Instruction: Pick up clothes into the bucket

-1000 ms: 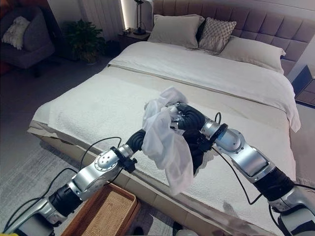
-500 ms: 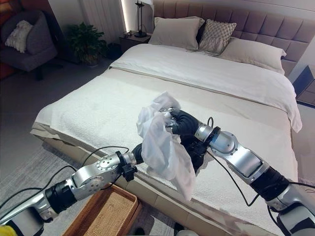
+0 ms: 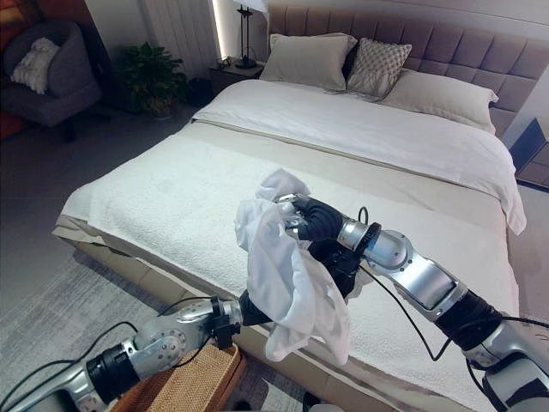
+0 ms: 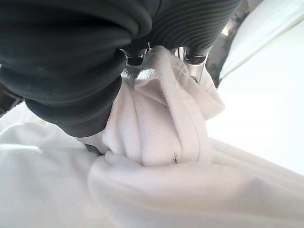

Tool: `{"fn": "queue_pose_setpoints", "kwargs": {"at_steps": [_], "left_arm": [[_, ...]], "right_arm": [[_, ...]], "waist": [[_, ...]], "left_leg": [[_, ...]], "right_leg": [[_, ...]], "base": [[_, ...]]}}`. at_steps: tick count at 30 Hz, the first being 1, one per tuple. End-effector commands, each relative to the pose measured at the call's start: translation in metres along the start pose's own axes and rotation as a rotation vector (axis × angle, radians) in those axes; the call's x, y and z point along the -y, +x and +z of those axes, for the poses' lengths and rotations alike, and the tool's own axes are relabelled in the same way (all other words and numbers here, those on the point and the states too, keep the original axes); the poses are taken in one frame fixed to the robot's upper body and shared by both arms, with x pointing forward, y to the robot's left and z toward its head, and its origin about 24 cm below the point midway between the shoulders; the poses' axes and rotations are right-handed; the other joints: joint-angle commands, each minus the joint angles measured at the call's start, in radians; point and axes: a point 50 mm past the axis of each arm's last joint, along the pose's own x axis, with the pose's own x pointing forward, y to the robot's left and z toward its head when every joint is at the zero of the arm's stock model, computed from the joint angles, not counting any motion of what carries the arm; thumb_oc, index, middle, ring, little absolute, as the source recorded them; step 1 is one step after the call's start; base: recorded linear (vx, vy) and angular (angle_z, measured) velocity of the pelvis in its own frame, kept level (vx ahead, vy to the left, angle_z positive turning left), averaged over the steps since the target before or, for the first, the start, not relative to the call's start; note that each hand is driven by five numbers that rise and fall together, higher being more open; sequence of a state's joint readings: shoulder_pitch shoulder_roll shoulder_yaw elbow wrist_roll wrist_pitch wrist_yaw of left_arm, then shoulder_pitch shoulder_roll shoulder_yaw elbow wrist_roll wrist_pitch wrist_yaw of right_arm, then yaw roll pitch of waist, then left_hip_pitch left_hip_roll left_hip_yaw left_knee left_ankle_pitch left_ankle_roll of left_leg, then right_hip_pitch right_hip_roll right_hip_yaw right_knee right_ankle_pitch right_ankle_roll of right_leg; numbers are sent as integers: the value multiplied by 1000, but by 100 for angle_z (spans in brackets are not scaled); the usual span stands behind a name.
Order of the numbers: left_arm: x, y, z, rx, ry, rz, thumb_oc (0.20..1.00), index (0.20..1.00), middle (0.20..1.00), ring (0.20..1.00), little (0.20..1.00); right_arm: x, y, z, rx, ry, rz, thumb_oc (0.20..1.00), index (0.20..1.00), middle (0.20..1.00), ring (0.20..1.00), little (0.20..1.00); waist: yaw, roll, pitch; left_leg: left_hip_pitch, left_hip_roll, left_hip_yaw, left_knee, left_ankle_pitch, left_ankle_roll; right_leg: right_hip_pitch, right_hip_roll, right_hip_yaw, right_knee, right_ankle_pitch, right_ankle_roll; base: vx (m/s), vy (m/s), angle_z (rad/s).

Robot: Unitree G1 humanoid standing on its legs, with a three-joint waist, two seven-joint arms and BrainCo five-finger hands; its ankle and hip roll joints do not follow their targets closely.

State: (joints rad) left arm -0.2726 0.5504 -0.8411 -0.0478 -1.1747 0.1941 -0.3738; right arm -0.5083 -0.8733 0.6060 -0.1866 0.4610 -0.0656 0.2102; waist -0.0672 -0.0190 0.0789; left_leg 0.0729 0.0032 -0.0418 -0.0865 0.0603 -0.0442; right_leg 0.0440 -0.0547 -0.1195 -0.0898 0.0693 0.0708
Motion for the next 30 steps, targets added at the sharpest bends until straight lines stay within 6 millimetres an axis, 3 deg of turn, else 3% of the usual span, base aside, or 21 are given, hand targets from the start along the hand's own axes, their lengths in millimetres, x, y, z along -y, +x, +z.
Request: {"fn": "queue_pose_setpoints", "kwargs": {"at_steps": [1,2,8,17,19,20,21,24,26,27,28,30], "left_arm": [[1,9,-2,48,-103,-67,482,482,482,482,482],[1,11,-4,72,-126,-70,200,200,200,200,200],[0,14,-5,181,-212,-62,200,200,200,200,200],[-8,4,4,336,-253,-5,200,200,200,200,200],[-13,-4,7,389,-256,35,200,200,200,200,200],[-13,-4,7,389,-256,35,200,200,200,200,200],[-16,-9,9,417,-256,59,200,200,200,200,200],[-24,-24,18,488,-214,133,200,200,200,200,200],[-34,-47,35,580,-105,248,200,200,200,200,200],[-34,-47,35,579,-105,248,200,200,200,200,200],[-40,-67,47,640,-2,352,200,200,200,200,200],[-42,-78,52,658,64,417,200,200,200,200,200]], "right_arm": [[14,12,36,195,-64,-30,200,200,200,200,200],[14,12,35,192,-60,-33,200,200,200,200,200],[17,10,31,186,-76,-56,200,200,200,200,200],[23,0,24,170,-91,-126,200,200,200,200,200],[25,-5,20,161,-82,-158,351,351,351,351,351],[25,-5,20,161,-82,-158,551,551,551,551,551],[26,-8,18,154,-86,-183,1000,1000,1000,1000,1000],[28,-15,12,133,-86,-225,1000,1000,1000,1000,1000],[30,-24,4,105,-77,-285,1000,1000,1000,1000,1000],[30,-24,4,105,-76,-286,1000,1000,1000,1000,1000],[33,-34,-2,82,-72,-341,1000,1000,1000,1000,1000],[34,-40,-8,65,-59,-388,1000,1000,1000,1000,1000]], "waist": [[-6,-50,-36],[-4,-51,-36],[0,-56,-36],[5,-56,-32],[7,-55,-32],[7,-55,-33],[8,-55,-34],[12,-53,-34],[18,-52,-35],[18,-52,-35],[22,-50,-36],[25,-49,-37]], "left_leg": [[-35,-12,16,66,-72,4],[-36,-11,17,65,-72,4],[-35,-11,14,65,-74,7],[-33,-14,11,71,-82,17],[-33,-15,11,70,-84,20],[-33,-15,11,70,-84,20],[-32,-15,11,71,-85,21],[-31,-18,10,69,-86,25],[-30,-19,9,68,-87,27],[-30,-19,9,69,-87,27],[-29,-19,6,67,-87,28],[-28,-19,4,66,-88,28]], "right_leg": [[-1,-45,-2,64,-42,60],[0,-45,-3,63,-43,59],[0,-44,-4,64,-45,56],[-1,-44,0,73,-49,53],[-3,-44,1,77,-51,54],[-3,-44,2,77,-51,54],[-3,-44,2,79,-52,53],[-5,-44,4,80,-53,53],[-4,-43,5,78,-52,53],[-4,-43,5,78,-52,53],[-3,-44,5,77,-53,53],[-1,-44,4,75,-53,53]], "base": [[0,0,0],[0,0,0],[0,0,0],[0,0,0],[0,0,0],[0,0,0],[0,0,0],[0,0,0],[0,0,0],[0,0,0],[0,0,0],[0,0,0]]}}
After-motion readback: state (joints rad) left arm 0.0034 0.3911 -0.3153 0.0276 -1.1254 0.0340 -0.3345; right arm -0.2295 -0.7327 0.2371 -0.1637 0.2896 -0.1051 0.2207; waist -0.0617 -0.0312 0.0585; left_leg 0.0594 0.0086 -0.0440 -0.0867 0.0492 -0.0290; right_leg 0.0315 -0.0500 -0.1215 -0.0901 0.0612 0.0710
